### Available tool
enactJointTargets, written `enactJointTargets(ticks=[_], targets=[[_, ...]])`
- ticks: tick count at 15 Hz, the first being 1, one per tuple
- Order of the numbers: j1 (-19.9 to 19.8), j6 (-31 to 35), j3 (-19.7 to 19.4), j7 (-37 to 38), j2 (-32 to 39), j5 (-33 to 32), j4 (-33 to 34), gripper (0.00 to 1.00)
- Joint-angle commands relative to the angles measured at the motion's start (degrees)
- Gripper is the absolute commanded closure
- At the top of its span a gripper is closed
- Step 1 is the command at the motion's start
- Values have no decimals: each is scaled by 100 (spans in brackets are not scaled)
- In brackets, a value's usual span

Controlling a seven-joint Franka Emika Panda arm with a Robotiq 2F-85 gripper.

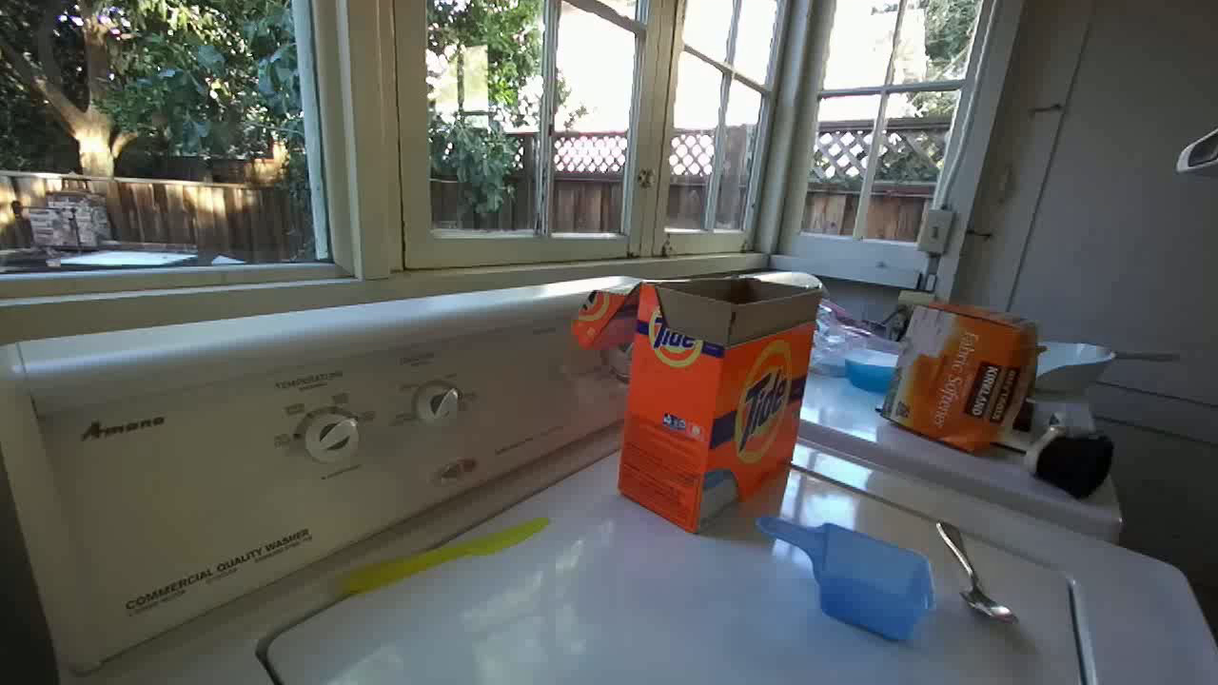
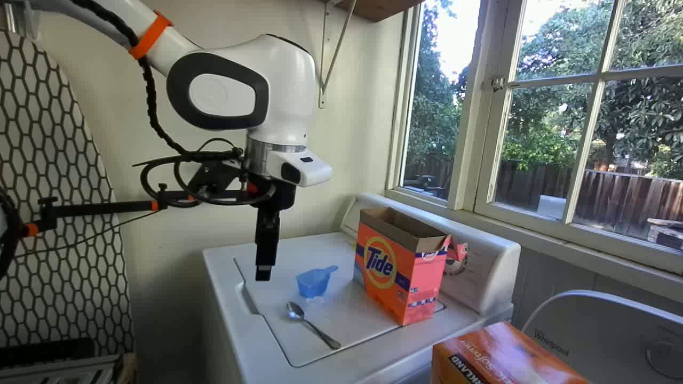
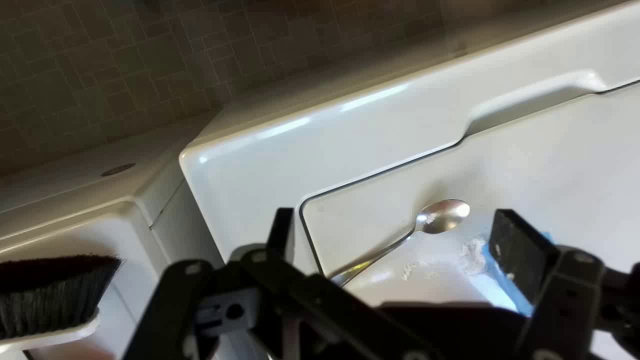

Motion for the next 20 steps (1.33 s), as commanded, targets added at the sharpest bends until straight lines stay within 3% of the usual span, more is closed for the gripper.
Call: enactJointTargets(ticks=[1, 7, 11, 20], targets=[[-32, -17, 27, -15, -3, 15, 3, 0], [-24, -16, 60, 21, 42, 9, 28, 0], [197, 194, 244, -24, 324, 123, 176, 0], [644, 1643, 891, -29, 1246, -144, 501, 0]])
